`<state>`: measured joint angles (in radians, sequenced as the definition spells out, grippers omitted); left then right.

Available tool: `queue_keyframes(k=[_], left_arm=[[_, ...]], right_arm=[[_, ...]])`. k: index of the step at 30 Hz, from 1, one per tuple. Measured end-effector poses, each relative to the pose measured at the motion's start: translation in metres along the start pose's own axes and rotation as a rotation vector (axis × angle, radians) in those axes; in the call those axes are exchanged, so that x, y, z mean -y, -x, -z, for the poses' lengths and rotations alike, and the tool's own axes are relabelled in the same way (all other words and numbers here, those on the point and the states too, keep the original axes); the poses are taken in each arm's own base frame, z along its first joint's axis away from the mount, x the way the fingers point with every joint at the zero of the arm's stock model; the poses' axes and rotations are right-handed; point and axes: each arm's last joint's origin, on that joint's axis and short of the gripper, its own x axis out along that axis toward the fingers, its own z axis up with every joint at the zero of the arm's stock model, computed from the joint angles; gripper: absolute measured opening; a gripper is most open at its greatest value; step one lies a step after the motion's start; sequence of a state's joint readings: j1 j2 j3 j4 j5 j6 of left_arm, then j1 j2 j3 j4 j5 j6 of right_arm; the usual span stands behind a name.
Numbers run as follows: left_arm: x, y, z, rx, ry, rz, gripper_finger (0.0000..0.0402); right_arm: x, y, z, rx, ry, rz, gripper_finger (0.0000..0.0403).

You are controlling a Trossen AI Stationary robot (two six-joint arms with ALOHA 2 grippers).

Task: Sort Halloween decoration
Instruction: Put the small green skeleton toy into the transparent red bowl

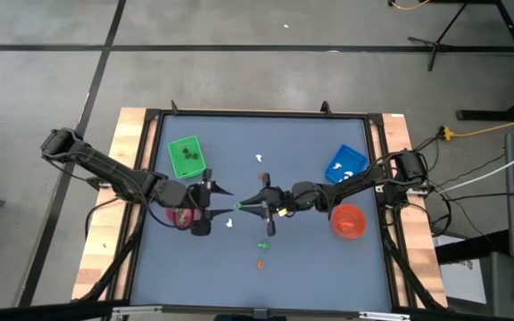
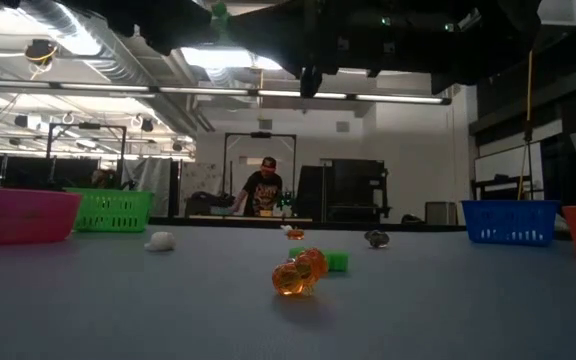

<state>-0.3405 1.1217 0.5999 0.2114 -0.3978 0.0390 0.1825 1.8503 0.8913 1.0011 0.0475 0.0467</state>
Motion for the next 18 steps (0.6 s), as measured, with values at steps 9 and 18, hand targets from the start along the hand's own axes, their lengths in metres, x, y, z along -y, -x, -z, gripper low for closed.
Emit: queue_keyframes(k=[9,18], left_arm=[[0.0003,0.0003,-0.0077,0.076,0.031,0.023,0.0205],[-0.003,-0.0008,-0.0075,0.074,0.037,0.001,0.0205]], right_arm=[[0.0022,0.0001,-0.0006,0.009,0.0,0.081,0.0049],[0.0018,0.0002,-0.0052,0.055,-0.004,0.073,0.0049]])
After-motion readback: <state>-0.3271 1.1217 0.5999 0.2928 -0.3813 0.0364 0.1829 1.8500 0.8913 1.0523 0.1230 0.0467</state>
